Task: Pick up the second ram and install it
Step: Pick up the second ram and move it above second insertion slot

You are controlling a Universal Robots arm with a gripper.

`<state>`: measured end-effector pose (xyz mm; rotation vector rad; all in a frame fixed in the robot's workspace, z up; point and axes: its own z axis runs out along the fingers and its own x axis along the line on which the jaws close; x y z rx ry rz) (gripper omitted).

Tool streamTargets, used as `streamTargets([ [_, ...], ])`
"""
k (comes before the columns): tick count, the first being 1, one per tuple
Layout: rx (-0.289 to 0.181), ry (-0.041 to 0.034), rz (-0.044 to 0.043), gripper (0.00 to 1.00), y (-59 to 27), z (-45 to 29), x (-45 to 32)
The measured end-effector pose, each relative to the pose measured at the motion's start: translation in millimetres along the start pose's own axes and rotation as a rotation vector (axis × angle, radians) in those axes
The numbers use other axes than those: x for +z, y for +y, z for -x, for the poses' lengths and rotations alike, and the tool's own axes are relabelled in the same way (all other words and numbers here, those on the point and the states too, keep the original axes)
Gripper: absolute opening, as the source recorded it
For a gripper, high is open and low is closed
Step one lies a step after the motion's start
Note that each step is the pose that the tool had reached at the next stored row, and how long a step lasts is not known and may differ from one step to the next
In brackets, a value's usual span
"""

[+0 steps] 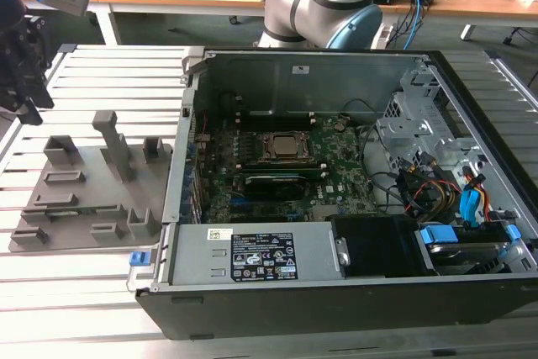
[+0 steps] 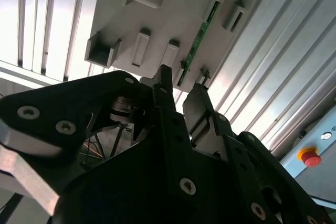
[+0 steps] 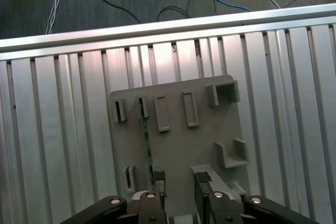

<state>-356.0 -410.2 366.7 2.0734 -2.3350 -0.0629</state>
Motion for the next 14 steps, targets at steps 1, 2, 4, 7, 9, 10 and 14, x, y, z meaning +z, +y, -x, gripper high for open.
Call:
streamTargets([
  [1, 0.0, 0.0, 0.0, 0.36, 0.0, 0.0, 0.4],
  [2, 0.0, 0.0, 0.0001, 0.36, 0.0, 0.0, 0.9],
  [4, 0.0, 0.0001, 0.0001, 0.36, -0.1, 0.0, 1.8],
  [7, 0.0, 0.0, 0.0, 0.36, -0.2, -0.1, 4.6],
  [9, 0.0, 0.0, 0.0, 0.36, -0.3, -0.1, 7.2],
  [10, 0.0, 0.0, 0.0, 0.36, -0.4, -0.1, 8.5],
  [14, 0.0, 0.0, 0.0, 0.36, -0.5, -0.2, 11.5],
])
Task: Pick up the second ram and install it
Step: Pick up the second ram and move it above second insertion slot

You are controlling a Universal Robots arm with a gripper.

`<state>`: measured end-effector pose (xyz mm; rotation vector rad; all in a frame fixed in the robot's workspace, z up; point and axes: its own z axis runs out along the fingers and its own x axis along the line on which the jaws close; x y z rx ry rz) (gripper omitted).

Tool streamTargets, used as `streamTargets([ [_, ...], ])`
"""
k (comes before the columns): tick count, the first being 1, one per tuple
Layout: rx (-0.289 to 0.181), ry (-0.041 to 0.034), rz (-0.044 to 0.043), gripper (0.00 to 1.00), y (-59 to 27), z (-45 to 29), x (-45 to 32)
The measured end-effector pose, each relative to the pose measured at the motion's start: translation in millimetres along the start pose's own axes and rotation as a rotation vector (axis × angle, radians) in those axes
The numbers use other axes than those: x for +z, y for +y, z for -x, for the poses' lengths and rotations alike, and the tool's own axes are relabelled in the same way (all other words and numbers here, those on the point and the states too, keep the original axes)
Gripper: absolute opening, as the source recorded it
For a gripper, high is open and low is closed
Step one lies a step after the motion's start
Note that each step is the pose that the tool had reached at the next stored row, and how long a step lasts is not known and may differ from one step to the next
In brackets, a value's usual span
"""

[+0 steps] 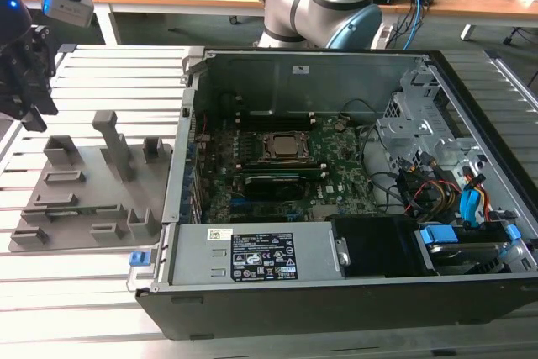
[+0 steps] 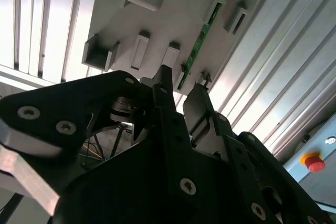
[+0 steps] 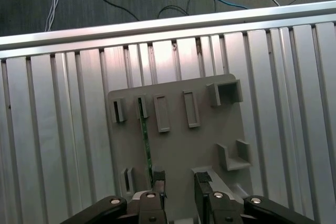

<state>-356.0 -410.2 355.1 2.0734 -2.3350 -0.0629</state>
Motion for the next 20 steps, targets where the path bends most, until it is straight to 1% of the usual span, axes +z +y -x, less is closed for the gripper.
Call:
streamTargets([
  [4, 0.0, 0.0, 0.0, 0.36, -0.1, 0.0, 2.2],
  [20, 0.0, 0.0, 0.0, 0.36, -0.7, -0.2, 16.2],
])
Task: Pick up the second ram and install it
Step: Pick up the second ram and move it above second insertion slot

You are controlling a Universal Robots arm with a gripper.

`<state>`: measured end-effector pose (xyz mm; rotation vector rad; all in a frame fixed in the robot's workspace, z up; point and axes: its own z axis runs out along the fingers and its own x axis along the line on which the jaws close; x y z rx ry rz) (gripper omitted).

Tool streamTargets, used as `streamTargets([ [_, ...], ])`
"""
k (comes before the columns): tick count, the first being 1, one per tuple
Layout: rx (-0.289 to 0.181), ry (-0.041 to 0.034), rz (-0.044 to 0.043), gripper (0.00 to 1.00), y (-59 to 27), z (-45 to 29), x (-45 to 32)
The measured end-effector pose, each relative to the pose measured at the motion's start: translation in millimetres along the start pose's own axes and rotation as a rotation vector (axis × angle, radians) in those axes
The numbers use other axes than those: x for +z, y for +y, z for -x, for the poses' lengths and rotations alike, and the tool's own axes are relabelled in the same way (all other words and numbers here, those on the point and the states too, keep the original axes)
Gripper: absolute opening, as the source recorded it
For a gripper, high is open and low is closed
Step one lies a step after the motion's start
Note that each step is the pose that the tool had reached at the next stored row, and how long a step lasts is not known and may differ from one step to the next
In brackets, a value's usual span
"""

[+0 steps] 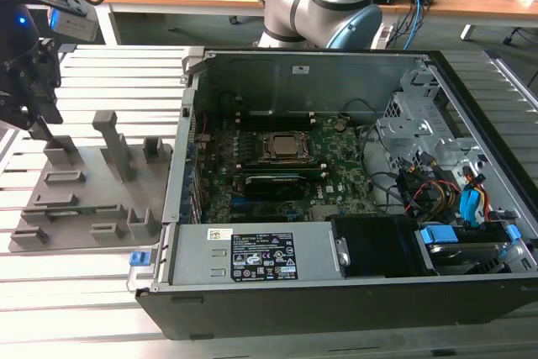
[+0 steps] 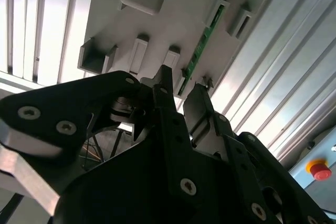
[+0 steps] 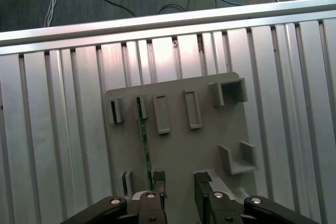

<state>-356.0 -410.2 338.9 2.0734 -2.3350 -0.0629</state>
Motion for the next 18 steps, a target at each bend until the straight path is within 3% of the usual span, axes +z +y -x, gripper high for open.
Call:
streamTargets([
  [12, 0.0, 0.0, 0.0, 0.36, -0.7, -0.6, 14.7],
  [18, -0.016, 0.0007, 0.0003, 0.36, -0.5, -9.5, 26.9],
])
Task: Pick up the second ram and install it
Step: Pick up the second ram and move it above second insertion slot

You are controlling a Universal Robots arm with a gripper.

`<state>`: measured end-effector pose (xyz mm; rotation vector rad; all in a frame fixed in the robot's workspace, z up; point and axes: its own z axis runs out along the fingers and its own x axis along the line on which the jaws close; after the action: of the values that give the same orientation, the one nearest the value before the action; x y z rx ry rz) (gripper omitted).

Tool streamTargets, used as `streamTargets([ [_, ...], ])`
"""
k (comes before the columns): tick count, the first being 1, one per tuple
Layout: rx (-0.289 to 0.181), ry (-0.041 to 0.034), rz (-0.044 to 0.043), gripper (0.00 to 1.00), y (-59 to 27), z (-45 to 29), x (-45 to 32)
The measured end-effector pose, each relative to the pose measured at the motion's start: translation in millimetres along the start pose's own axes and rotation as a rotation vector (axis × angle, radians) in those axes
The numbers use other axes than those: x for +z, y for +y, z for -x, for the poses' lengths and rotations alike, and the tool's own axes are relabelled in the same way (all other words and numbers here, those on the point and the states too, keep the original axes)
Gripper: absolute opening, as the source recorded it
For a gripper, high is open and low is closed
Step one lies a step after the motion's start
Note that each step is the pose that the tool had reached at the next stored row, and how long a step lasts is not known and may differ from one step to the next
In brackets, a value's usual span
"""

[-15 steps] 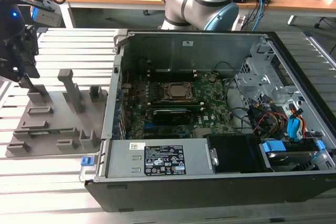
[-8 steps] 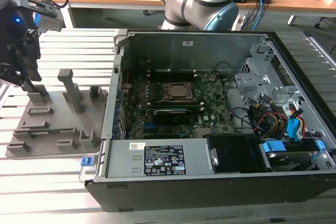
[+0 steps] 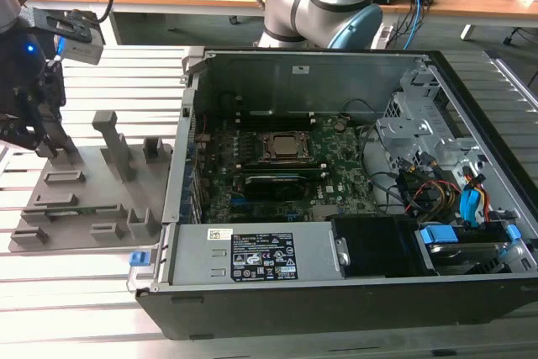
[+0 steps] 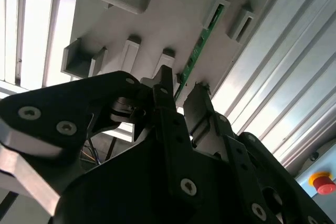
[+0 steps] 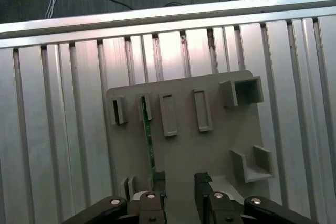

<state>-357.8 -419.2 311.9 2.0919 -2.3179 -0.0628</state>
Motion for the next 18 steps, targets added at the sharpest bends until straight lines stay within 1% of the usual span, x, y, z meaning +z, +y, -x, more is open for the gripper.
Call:
streamTargets([
  [2, -0.025, 0.003, 0.0, 0.36, 0.3, -0.3, 1.4],
  [3, -0.043, 0.0059, 0.0001, 0.36, 0.3, -0.3, 1.7],
  [4, -0.056, 0.0068, 0.0001, 0.36, 0.3, -0.4, 2.6],
  [8, -0.057, 0.007, 0.0002, 0.36, 0.2, -0.6, 7.6],
  [16, -0.057, 0.007, 0.0002, 0.36, -0.1, -0.8, 13.6],
  [18, -0.057, 0.007, 0.0002, 0.36, -0.3, -0.8, 17.5],
])
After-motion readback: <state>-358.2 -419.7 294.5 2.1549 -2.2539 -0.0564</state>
